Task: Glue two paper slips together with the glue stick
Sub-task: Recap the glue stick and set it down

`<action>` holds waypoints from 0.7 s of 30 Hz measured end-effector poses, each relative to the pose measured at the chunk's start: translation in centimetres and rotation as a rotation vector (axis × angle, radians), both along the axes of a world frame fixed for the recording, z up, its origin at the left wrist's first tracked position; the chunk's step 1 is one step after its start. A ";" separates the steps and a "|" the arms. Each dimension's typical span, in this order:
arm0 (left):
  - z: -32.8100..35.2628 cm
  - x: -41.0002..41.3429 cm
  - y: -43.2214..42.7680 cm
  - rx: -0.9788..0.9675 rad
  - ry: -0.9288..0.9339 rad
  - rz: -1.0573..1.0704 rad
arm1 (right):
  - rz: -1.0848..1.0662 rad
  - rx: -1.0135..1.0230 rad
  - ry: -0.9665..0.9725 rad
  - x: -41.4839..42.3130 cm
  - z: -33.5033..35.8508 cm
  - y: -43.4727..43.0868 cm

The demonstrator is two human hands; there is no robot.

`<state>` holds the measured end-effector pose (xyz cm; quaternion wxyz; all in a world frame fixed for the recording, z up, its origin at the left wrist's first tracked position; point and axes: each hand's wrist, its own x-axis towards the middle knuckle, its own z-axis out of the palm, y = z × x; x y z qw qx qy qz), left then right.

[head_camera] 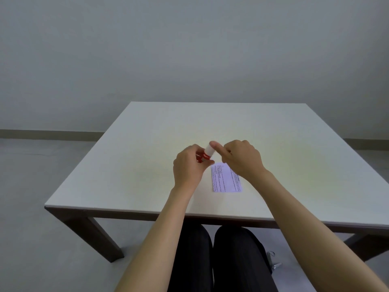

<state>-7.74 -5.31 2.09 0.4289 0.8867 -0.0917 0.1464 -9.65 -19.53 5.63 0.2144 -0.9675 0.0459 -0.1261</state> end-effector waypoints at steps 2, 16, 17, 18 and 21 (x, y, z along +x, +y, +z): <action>0.5 1.8 0.4 -0.102 0.053 0.086 | 0.000 0.077 -0.022 -0.7 -0.1 -0.6; -0.8 7.9 0.9 -0.204 0.179 0.166 | 0.018 0.283 0.000 -3.0 -0.8 -3.3; -1.0 7.9 0.8 -0.203 0.181 0.164 | 0.010 0.288 0.001 -3.0 -0.9 -3.4; -1.1 7.8 0.7 -0.199 0.180 0.165 | 0.006 0.290 0.003 -3.1 -0.9 -3.5; -1.3 7.8 0.5 -0.198 0.168 0.160 | -0.001 0.298 0.005 -3.2 -1.3 -3.8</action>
